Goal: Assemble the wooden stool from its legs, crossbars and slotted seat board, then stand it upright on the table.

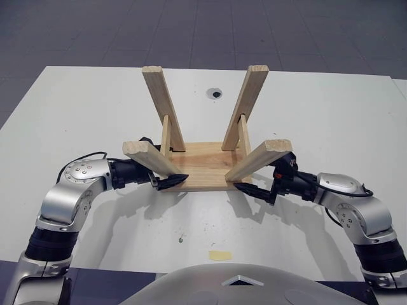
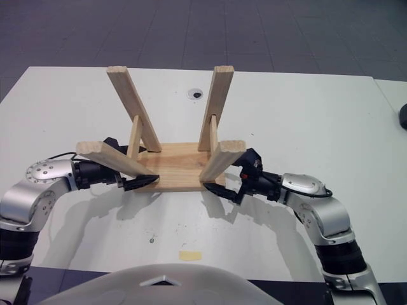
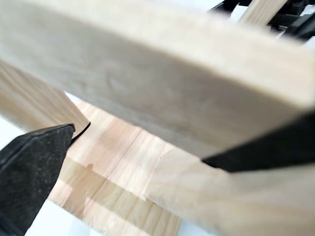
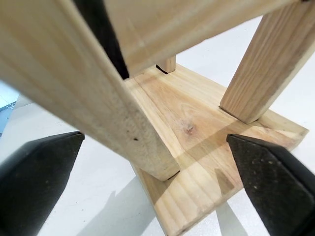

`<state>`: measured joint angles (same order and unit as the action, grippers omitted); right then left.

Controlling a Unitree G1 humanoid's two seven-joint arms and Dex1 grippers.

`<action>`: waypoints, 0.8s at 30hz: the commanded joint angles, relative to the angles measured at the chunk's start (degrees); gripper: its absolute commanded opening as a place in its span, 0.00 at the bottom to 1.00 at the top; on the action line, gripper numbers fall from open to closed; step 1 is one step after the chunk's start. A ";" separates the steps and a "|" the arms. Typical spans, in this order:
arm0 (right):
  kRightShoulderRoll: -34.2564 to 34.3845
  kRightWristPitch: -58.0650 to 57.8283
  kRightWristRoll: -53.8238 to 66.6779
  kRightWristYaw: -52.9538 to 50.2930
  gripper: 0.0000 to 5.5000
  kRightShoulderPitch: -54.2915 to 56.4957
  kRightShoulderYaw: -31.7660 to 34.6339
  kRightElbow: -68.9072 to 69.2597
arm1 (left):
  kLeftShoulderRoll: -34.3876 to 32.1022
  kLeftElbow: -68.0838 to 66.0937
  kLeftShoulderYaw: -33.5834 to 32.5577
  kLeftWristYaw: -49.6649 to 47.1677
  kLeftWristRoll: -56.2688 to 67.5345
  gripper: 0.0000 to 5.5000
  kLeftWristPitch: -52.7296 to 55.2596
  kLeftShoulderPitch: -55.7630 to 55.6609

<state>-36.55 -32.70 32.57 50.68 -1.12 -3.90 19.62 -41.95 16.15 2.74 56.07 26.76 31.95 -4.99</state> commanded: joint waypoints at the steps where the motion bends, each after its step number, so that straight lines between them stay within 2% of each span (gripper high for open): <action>1: -0.27 0.34 -0.02 -0.12 0.98 -1.27 1.27 0.63 | -3.66 -1.44 -0.37 4.66 0.45 0.98 0.15 -1.91; 5: -0.68 -0.10 0.56 1.39 0.98 0.56 1.40 -0.07 | -4.66 -2.42 -0.15 7.57 1.02 0.98 -0.03 -2.42; 9: -0.58 -2.29 3.68 3.08 0.87 3.19 2.89 -1.13 | -5.06 -0.99 -0.28 8.84 2.01 0.98 1.02 -0.83; 17: -1.16 -6.31 6.92 7.83 0.62 4.25 1.61 -3.69 | -4.79 -2.37 -1.77 7.56 2.50 0.73 1.07 2.75; 24: 0.02 -7.03 6.51 7.81 0.41 4.95 0.18 -3.60 | -2.96 -2.32 -2.36 7.34 5.49 0.51 3.59 2.79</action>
<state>-36.79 -39.03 38.89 58.49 3.07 -3.01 15.80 -45.54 13.77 1.34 63.69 31.05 34.32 -2.35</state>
